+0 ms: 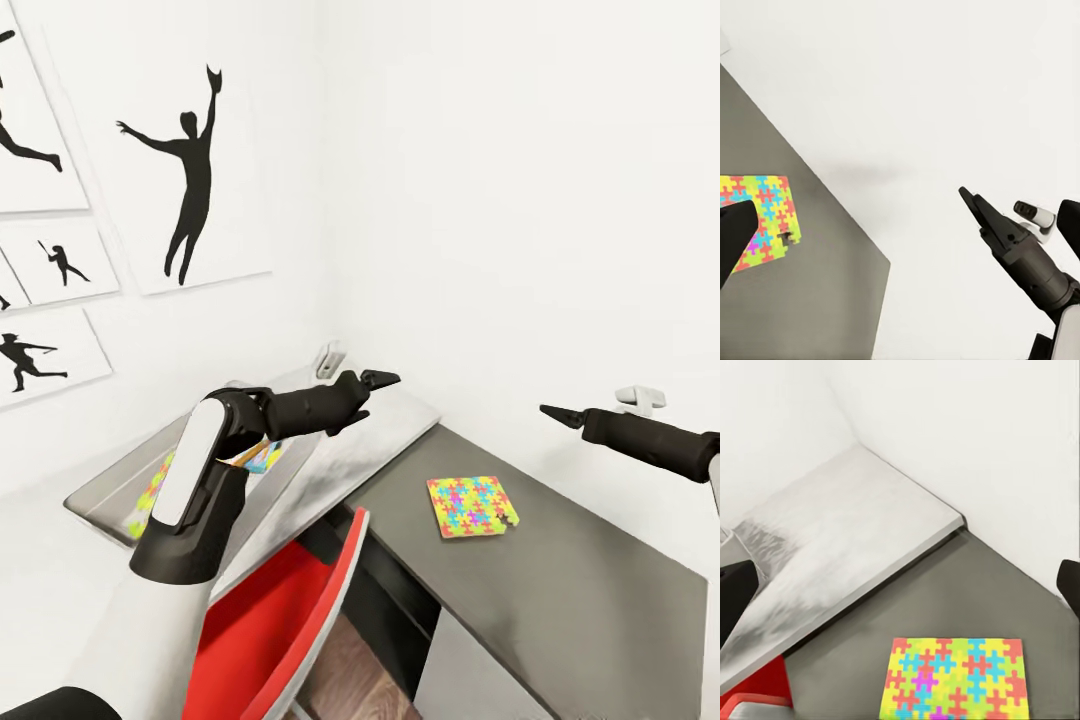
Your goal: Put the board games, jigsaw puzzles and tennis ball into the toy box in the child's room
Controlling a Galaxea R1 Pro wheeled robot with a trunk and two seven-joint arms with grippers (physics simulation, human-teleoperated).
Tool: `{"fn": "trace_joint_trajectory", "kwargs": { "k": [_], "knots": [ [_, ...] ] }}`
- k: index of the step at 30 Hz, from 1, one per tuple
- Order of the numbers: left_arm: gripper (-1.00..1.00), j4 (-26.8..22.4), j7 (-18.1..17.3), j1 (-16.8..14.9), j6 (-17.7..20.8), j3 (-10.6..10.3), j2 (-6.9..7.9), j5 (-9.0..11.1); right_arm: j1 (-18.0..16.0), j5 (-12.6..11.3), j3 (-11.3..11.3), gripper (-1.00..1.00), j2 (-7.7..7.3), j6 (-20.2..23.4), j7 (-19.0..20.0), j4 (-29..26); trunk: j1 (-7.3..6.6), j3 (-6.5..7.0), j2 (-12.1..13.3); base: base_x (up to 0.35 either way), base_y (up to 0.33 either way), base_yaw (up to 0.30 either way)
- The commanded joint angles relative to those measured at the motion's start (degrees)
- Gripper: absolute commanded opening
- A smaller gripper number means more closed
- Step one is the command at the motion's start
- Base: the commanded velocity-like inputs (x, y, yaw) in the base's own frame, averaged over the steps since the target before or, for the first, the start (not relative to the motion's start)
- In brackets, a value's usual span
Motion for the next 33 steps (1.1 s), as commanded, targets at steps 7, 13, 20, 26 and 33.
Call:
{"fn": "trace_joint_trajectory", "kwargs": {
  "k": [7, 13, 20, 26, 33],
  "knots": [
    [1.00, 0.55, 1.84, 0.01, -0.09, 0.19, 0.19, -2.19, -0.07, -0.32, -0.37, 1.00, -0.18, 0.24, 0.61, -0.01, 0.00, 0.26, -0.04, 0.000, 0.000, -0.279],
    [1.00, 1.10, 2.11, 0.29, -0.14, 0.04, 0.05, -6.94, -0.02, -1.27, -0.55, 1.00, -0.41, 0.24, 0.62, -0.01, 0.00, 0.53, -0.04, 0.000, 0.000, -0.279],
    [1.00, 1.00, -0.73, 1.40, 0.08, 3.32, 0.28, -6.87, 0.02, -1.38, -0.54, 1.00, -0.44, 0.24, 0.62, -0.01, 0.00, 0.85, -0.04, 0.000, 0.000, -0.279],
    [1.00, 0.72, -0.75, 2.72, 0.40, 6.57, 0.94, -7.81, 0.02, -1.39, -0.38, 1.00, -0.45, 0.24, 0.62, -0.01, 0.00, 1.12, -0.04, 0.000, 0.000, -0.279],
    [1.00, 2.34, 4.56, 2.06, 0.41, 6.61, 1.81, -8.49, 0.63, -1.38, -0.14, 1.00, -0.32, 0.24, 0.62, -0.01, 0.00, 1.44, -0.04, 0.000, 0.000, -0.279]
  ]
}}
